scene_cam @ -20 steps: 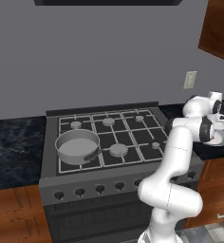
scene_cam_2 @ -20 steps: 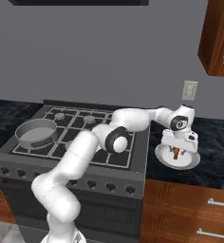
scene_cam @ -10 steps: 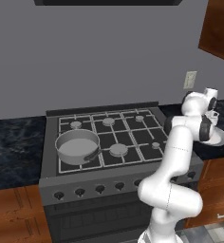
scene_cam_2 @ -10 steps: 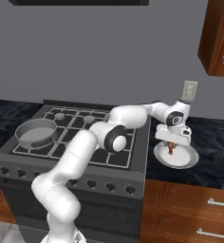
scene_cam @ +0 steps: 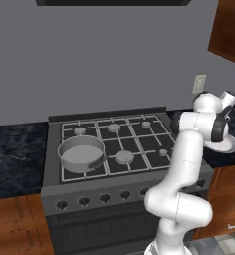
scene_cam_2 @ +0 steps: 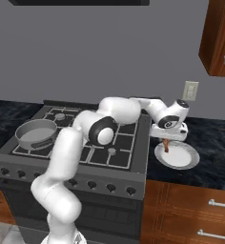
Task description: Retrieve the frozen meat and place it in the pot on a burner. Then turn the burner on.
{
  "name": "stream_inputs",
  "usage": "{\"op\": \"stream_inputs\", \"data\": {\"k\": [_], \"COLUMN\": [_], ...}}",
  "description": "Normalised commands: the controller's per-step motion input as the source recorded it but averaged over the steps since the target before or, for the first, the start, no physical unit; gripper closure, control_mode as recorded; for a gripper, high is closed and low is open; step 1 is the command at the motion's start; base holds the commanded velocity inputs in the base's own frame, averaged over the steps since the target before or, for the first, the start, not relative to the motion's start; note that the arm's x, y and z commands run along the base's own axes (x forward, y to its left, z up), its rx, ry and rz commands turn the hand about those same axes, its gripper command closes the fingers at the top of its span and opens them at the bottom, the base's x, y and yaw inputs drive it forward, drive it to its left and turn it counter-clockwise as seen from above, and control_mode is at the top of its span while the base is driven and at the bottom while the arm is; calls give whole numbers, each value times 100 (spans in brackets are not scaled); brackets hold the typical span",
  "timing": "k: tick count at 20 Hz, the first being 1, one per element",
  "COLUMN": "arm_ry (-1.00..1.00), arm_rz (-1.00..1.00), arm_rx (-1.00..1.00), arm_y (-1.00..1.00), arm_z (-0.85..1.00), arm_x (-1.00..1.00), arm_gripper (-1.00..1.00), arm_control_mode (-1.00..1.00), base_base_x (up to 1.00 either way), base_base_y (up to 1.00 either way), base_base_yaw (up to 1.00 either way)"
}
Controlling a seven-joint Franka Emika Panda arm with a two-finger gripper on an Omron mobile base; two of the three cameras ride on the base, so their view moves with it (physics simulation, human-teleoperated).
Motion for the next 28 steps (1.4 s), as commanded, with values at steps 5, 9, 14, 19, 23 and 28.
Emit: {"op": "stream_inputs", "data": {"k": [5, 9, 14, 19, 23, 28], "arm_ry": [-14, -3, 3, 13, 20, 25], "arm_rz": [9, 5, 5, 13, 24, 23], "arm_rx": [-13, -15, -16, -4, -5, -5], "arm_y": [68, 69, 78, 94, 99, 87], "arm_z": [63, 82, 57, 10, 0, 32], "arm_x": [-29, -30, -29, -1, 0, 0], "arm_gripper": [100, 100, 100, 100, 100, 100], "arm_control_mode": [-100, -100, -100, -100, -100, -100], "base_base_x": [0, 0, 0, 0, 0, 0], "base_base_y": [0, 0, 0, 0, 0, 0], "base_base_yaw": [0, 0, 0, 0, 0, 0]}}
